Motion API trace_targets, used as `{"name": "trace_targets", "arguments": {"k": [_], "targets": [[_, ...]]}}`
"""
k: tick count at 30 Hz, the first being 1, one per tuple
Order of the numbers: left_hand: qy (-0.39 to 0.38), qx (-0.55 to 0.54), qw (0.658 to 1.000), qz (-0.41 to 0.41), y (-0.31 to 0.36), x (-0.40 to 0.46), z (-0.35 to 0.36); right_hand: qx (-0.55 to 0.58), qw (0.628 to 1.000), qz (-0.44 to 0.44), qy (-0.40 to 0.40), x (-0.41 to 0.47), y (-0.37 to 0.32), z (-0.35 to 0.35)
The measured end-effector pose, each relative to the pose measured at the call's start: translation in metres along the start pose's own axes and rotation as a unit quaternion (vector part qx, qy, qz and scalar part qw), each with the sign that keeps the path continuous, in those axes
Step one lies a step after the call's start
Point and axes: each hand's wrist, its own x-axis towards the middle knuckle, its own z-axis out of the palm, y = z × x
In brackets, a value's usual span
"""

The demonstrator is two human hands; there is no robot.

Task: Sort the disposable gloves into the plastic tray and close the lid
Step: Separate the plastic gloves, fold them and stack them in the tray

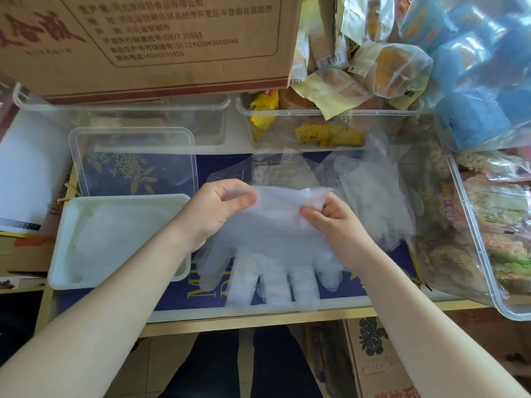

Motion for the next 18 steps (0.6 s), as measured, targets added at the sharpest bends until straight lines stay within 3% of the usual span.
{"name": "trace_targets", "arguments": {"k": [6, 10, 13, 18], "targets": [[0.055, -0.014, 0.998, 0.021, -0.002, 0.001, 0.005, 0.047, 0.999, 0.018, -0.005, -0.002, -0.001, -0.002], [0.089, -0.034, 0.995, 0.016, -0.005, 0.005, 0.010, -0.055, 0.998, 0.028, 0.008, -0.002, 0.001, 0.000], [0.062, -0.058, 0.996, -0.020, -0.010, 0.004, 0.011, -0.032, 0.999, 0.009, 0.023, -0.002, 0.004, 0.001], [0.033, 0.052, 0.997, -0.053, -0.014, -0.001, 0.019, 0.020, 1.000, -0.003, 0.024, -0.006, 0.002, -0.006]]}}
